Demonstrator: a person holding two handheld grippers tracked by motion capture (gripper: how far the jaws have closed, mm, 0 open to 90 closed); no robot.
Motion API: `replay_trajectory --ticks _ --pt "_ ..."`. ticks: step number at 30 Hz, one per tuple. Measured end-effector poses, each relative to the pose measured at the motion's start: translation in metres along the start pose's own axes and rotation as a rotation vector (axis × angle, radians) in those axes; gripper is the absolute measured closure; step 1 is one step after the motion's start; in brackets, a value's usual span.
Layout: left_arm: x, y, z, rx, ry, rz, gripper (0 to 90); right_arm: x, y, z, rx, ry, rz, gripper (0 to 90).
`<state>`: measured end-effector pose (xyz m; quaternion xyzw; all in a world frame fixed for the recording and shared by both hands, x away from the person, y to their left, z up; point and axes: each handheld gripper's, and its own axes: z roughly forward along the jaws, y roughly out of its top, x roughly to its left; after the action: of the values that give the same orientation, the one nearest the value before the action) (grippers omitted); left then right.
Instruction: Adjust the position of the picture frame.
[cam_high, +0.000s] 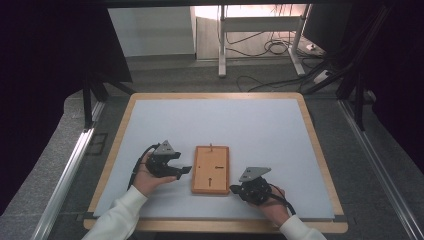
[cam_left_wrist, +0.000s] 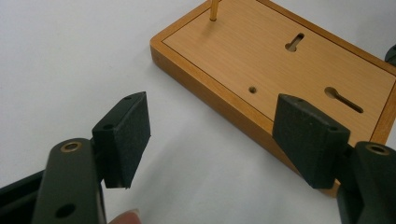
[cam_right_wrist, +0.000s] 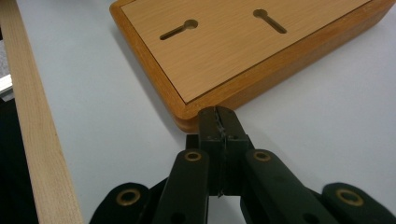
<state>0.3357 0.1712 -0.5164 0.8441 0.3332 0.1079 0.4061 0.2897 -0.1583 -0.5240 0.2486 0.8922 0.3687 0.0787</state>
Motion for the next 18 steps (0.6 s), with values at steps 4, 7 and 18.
replay_trajectory --ticks 4,7,18 --pt "0.001 0.0 -0.001 -0.001 0.001 -0.001 28.2 0.001 -0.002 0.002 0.017 -0.003 -0.009 90.0" --pt "0.002 -0.001 -0.002 -0.006 0.003 -0.004 28.2 0.0 0.001 -0.004 -0.017 -0.008 -0.013 90.0" --pt "0.002 -0.001 -0.001 -0.002 0.009 0.0 28.2 -0.024 -0.012 -0.036 -0.082 -0.096 0.045 90.0"
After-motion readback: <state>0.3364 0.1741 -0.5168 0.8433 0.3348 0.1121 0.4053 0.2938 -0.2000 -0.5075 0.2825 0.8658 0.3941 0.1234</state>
